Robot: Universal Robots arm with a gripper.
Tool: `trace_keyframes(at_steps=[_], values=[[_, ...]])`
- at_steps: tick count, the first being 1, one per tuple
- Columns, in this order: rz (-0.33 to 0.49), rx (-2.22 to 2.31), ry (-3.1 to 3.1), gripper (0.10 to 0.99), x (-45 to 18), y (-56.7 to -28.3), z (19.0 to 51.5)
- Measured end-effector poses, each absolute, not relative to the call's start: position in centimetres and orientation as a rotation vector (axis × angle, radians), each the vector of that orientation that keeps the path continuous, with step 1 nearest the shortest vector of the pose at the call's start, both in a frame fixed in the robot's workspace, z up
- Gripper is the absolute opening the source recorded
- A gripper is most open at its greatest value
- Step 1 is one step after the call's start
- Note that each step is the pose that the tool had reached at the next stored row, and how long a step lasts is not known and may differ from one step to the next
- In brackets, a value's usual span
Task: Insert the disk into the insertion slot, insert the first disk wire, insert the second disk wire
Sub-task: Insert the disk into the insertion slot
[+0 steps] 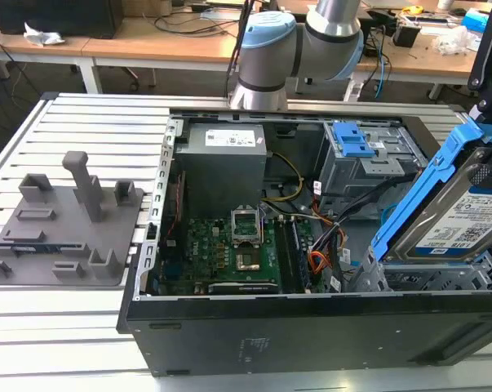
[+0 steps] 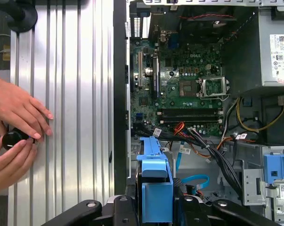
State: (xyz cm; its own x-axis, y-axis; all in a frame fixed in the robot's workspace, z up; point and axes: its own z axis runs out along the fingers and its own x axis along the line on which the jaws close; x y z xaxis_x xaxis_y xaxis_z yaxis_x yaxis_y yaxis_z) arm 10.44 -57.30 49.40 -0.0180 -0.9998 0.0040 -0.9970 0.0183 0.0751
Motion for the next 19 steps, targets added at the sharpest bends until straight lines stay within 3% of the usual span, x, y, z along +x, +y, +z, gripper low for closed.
trace_keyframes(at_steps=[11, 19], values=[[-0.159, 2.206, -2.240, 0.365, 10.42, -57.84, 49.39], [-0.132, 2.223, -2.254, 0.365, 10.37, -57.84, 49.40]])
